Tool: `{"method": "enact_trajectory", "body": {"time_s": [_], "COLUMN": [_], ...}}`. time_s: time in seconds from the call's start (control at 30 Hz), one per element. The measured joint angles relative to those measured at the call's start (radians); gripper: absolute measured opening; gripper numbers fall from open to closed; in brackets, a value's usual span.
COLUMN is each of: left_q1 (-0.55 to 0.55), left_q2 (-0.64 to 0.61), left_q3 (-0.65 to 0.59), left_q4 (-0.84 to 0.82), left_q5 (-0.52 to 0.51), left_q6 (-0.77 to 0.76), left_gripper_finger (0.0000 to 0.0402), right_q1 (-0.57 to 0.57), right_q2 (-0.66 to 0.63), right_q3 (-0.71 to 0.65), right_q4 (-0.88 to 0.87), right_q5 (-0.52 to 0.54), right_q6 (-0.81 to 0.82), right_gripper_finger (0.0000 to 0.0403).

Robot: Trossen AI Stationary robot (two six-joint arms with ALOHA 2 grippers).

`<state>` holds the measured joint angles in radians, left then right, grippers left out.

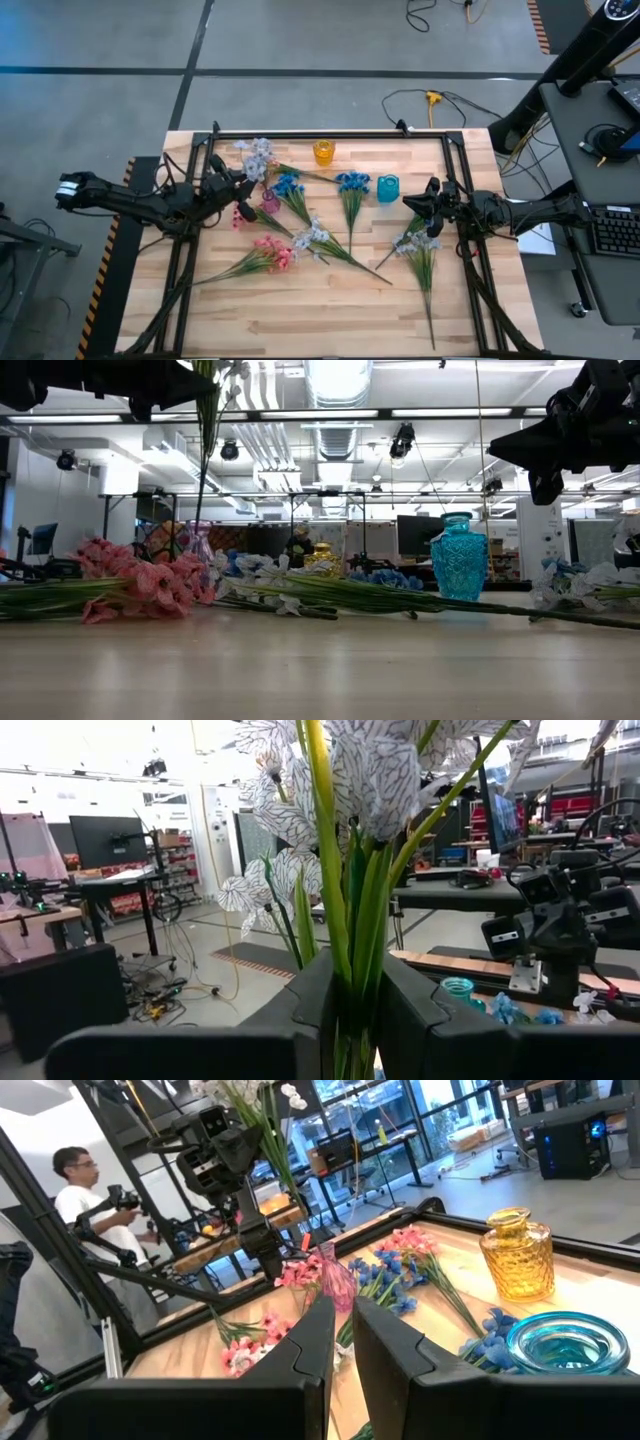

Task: Sort flowers into vase by color
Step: Put the left white flowers into the purple vase

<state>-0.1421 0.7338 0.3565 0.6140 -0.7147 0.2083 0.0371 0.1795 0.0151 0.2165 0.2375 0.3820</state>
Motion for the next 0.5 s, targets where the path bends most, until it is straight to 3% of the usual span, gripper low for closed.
{"method": "enact_trajectory", "body": {"time_s": [0.5], "left_q1": [0.0], "left_q2": [0.002], "left_q3": [0.0], "left_q4": [-0.035], "left_q5": [-0.008], "left_q6": [-0.038], "left_gripper_finger": [0.0107], "right_q1": [0.0], "right_q2": [0.0], "right_q3": [0.0], "right_q4": [0.0], "right_q5": [0.0], "right_q6": [0.0], "right_gripper_finger": [0.0034]}}
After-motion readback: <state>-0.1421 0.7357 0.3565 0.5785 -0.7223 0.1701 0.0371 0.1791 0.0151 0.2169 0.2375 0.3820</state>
